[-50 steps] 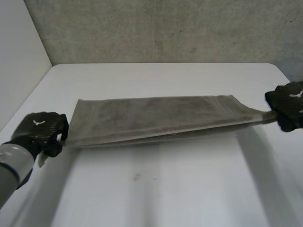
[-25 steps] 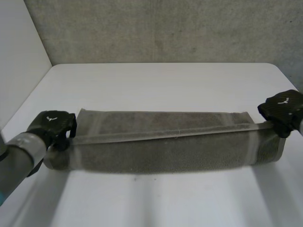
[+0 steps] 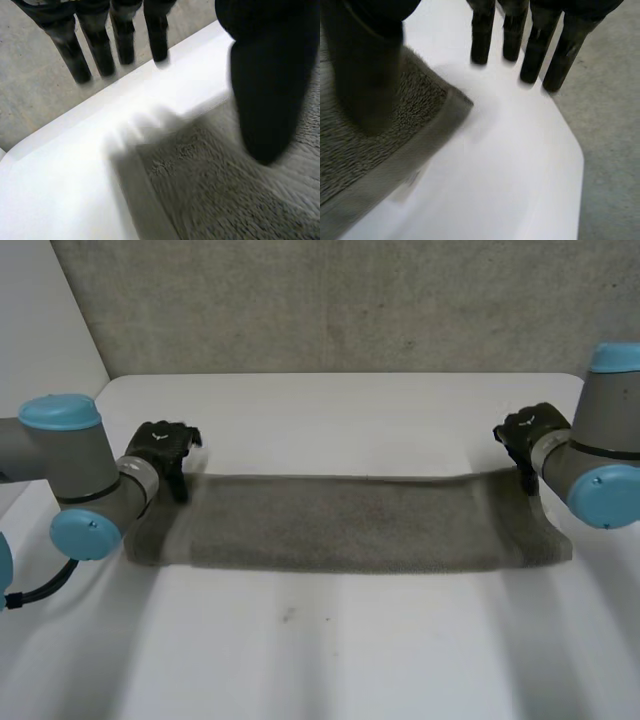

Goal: Fold the towel.

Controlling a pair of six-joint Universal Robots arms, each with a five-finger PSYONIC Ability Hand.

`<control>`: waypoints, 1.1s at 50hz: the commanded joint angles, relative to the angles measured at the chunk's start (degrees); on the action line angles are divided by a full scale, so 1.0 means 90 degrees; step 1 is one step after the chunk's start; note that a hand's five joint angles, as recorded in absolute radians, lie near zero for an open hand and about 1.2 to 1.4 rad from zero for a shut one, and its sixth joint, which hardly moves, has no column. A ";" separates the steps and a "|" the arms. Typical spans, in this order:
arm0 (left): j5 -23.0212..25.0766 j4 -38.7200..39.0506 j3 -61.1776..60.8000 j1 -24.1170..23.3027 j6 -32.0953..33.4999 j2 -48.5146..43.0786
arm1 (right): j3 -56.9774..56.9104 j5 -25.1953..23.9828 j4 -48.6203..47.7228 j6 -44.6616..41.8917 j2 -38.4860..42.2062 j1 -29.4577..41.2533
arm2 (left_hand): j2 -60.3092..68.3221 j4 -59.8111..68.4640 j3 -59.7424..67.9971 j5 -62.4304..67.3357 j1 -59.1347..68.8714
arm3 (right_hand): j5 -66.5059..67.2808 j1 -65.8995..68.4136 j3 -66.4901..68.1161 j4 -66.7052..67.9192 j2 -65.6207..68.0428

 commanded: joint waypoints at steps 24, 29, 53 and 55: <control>0.0039 0.0740 -0.4636 -0.0080 -0.0573 0.3948 | 0.5091 -0.0587 -0.1835 0.1157 -0.3763 -0.0399 | -0.0881 -0.0913 -0.0940 -0.0879 -0.0980 | -0.0937 -0.1127 -0.1209 -0.1258 -0.1078; 0.0029 0.1199 -0.5320 -0.0061 -0.0564 0.4173 | 0.6228 -0.0763 -0.2472 0.0853 -0.3911 -0.0625 | -0.0881 -0.0913 -0.0940 -0.0879 -0.0980 | -0.0779 -0.0968 -0.1050 -0.1099 -0.0919; 0.0039 0.1581 -0.5615 -0.0109 -0.0564 0.4271 | 0.6326 -0.0841 -0.4054 -0.0260 -0.2818 -0.1865 | -0.0881 -0.0913 -0.0940 -0.0879 -0.0980 | 0.6840 0.6651 0.6568 0.6520 0.6700; 0.0039 0.1581 -0.5615 -0.0100 -0.0564 0.4311 | 0.6268 -0.0870 -0.4035 -0.0318 -0.2944 -0.2206 | -0.0881 -0.0913 -0.0940 -0.0879 -0.0980 | 0.6840 0.6651 0.6568 0.6520 0.6700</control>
